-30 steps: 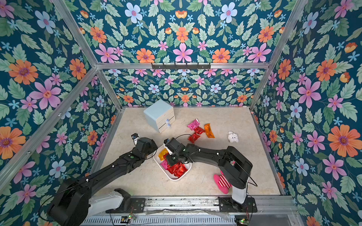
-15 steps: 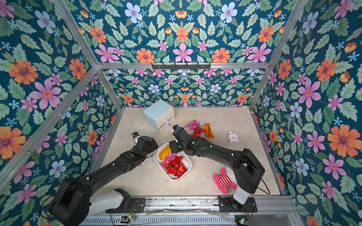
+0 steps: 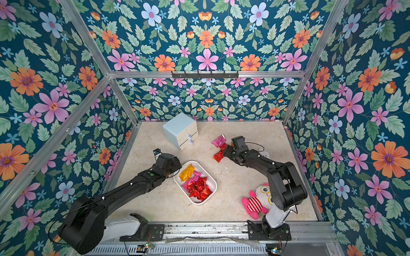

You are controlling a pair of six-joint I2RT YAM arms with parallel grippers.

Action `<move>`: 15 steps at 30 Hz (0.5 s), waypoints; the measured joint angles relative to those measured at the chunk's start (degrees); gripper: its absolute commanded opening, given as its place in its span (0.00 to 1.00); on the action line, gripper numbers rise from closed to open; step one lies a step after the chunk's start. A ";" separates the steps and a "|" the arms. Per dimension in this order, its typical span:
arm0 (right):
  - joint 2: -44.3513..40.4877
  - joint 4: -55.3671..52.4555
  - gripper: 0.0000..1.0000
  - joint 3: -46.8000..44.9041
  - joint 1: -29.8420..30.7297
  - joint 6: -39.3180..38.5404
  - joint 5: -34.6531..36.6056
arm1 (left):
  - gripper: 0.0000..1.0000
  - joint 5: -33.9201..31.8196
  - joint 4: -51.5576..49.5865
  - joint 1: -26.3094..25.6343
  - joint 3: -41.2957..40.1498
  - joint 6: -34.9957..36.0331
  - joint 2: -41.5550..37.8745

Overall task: Put the tea bags into the storage box
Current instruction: Pick up the tea bag from the center of the board.

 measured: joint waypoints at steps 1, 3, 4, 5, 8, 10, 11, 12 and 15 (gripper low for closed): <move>1.07 0.35 0.76 0.52 -0.02 0.04 -1.03 | 0.98 0.02 0.11 0.00 -0.22 0.00 -0.02; 3.23 1.84 0.77 1.75 -0.02 0.02 -2.99 | 0.98 0.02 0.33 0.00 -0.57 0.00 -0.02; 4.31 2.49 0.78 2.27 -0.04 0.02 -3.89 | 0.98 0.02 0.31 0.00 -0.68 0.00 -0.02; 5.62 3.13 0.78 2.86 -0.07 0.04 -4.70 | 0.98 0.02 0.46 0.00 -0.76 0.00 0.02; 9.03 4.61 0.78 3.98 -0.13 0.31 -6.40 | 0.98 0.02 0.83 0.00 -0.85 0.00 0.31; 10.80 5.44 0.76 4.33 -0.17 1.09 -7.23 | 0.98 0.02 0.92 0.00 -0.94 0.00 0.42; 11.52 6.36 0.76 4.66 -0.17 1.27 -7.76 | 0.99 0.02 1.07 0.00 -1.16 -0.02 0.39; 12.11 7.17 0.75 5.01 -0.17 1.36 -7.80 | 0.98 0.02 1.11 0.00 -1.36 -0.02 0.33; 13.51 9.22 0.71 5.57 -0.17 1.49 -8.48 | 0.98 -0.02 1.16 0.00 -2.32 -0.07 -0.13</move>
